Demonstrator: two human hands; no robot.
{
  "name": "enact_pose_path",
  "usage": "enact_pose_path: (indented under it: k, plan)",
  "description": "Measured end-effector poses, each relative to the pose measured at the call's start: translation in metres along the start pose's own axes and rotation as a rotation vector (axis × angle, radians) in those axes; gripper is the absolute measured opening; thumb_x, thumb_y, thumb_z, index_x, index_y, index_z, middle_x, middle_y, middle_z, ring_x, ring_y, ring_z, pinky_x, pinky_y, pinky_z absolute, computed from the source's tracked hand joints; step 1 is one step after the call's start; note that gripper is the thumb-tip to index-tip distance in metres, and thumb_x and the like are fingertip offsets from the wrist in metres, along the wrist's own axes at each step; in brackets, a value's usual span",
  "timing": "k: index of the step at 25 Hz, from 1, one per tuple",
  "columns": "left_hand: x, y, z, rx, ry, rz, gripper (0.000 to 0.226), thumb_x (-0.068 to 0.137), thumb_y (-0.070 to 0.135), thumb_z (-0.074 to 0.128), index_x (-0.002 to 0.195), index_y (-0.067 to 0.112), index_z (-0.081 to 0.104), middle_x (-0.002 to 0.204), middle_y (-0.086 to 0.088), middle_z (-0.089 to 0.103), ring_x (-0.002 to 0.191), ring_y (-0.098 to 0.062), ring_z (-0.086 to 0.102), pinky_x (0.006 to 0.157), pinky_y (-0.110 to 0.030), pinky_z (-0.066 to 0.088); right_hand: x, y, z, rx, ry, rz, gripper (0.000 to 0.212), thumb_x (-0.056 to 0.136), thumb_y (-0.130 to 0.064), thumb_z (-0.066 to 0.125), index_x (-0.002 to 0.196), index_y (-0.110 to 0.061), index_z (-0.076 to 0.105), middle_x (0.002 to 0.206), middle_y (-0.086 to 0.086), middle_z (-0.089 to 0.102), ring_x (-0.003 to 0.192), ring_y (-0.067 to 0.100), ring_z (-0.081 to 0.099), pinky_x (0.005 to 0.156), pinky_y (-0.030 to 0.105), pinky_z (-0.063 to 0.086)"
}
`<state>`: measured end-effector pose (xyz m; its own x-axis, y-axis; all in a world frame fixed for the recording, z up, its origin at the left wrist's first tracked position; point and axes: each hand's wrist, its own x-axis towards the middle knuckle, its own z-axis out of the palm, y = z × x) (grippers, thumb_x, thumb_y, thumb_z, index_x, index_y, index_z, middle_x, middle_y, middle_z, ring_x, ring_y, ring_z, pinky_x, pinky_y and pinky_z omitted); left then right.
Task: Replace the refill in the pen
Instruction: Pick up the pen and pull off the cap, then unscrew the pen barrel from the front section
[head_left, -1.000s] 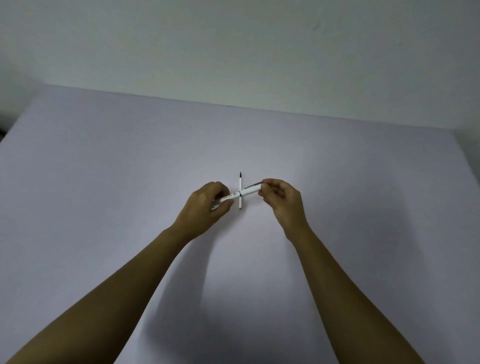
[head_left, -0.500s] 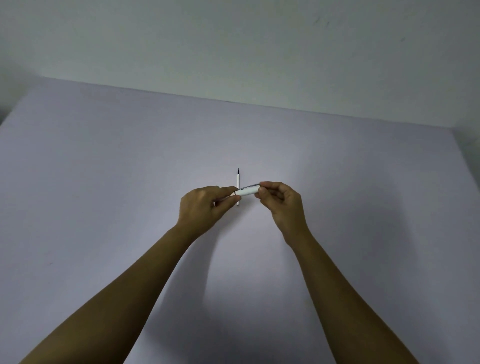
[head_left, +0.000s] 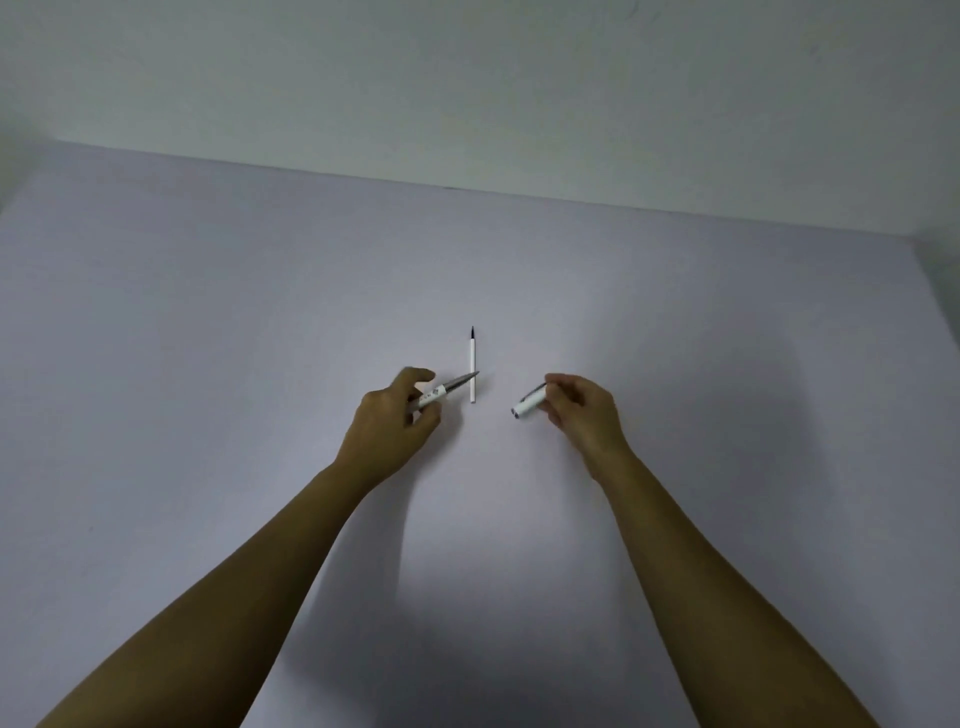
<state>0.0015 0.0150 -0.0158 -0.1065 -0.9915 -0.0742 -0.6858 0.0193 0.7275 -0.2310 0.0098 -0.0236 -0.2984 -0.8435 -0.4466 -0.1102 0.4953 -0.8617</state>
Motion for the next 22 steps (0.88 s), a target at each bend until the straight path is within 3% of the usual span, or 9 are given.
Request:
enact_pose_path:
  k: [3, 5, 10, 15, 19, 22]
  plan:
    - [0.001, 0.003, 0.000, -0.060, 0.013, -0.021, 0.007, 0.084, 0.019, 0.058, 0.086, 0.019, 0.052, 0.060, 0.011, 0.052, 0.049, -0.006, 0.047, 0.046, -0.012, 0.036, 0.010, 0.010, 0.003, -0.353, -0.001, -0.036, 0.023, 0.088, -0.018, 0.060, 0.109, -0.008, 0.064, 0.109, 0.014, 0.069, 0.102, 0.026, 0.064, 0.089, 0.028, 0.047]
    - [0.001, 0.008, 0.002, -0.046, 0.026, 0.004, 0.004, 0.084, 0.018, 0.058, 0.085, 0.018, 0.055, 0.066, 0.011, 0.055, 0.055, -0.004, 0.049, 0.052, -0.009, 0.038, 0.015, 0.011, 0.006, -0.430, 0.003, -0.071, 0.022, 0.088, -0.017, 0.061, 0.106, -0.006, 0.066, 0.107, 0.014, 0.070, 0.102, 0.025, 0.063, 0.084, 0.023, 0.043]
    - [0.000, 0.012, 0.001, -0.032, 0.033, 0.022, 0.005, 0.084, 0.016, 0.058, 0.089, 0.016, 0.058, 0.081, 0.003, 0.060, 0.067, -0.006, 0.051, 0.059, -0.008, 0.038, 0.020, 0.014, 0.011, -0.457, 0.052, -0.106, 0.020, 0.087, -0.016, 0.062, 0.103, -0.004, 0.069, 0.107, 0.013, 0.071, 0.101, 0.024, 0.064, 0.086, 0.024, 0.044]
    - [-0.003, 0.013, 0.003, -0.087, 0.002, -0.041, 0.005, 0.083, 0.021, 0.059, 0.088, 0.020, 0.058, 0.073, -0.002, 0.064, 0.067, -0.019, 0.058, 0.060, -0.025, 0.044, 0.022, 0.017, 0.013, -0.486, 0.088, -0.125, 0.022, 0.087, -0.018, 0.063, 0.104, -0.004, 0.068, 0.106, 0.013, 0.071, 0.101, 0.024, 0.064, 0.082, 0.020, 0.040]
    - [-0.005, 0.013, 0.002, -0.100, 0.003, -0.067, 0.001, 0.082, 0.022, 0.061, 0.082, 0.022, 0.059, 0.070, 0.000, 0.064, 0.067, -0.018, 0.059, 0.057, -0.020, 0.042, 0.023, 0.016, 0.011, -0.503, 0.090, -0.109, 0.027, 0.088, -0.021, 0.062, 0.108, -0.003, 0.066, 0.109, 0.013, 0.070, 0.104, 0.024, 0.063, 0.082, 0.019, 0.039]
    - [-0.007, 0.015, -0.002, -0.108, 0.004, -0.063, 0.002, 0.082, 0.023, 0.061, 0.081, 0.023, 0.060, 0.070, 0.000, 0.064, 0.065, -0.016, 0.058, 0.055, -0.019, 0.040, 0.018, 0.010, 0.004, -0.541, 0.083, -0.130, 0.029, 0.089, -0.023, 0.061, 0.110, -0.002, 0.065, 0.111, 0.015, 0.070, 0.106, 0.026, 0.063, 0.090, 0.026, 0.043]
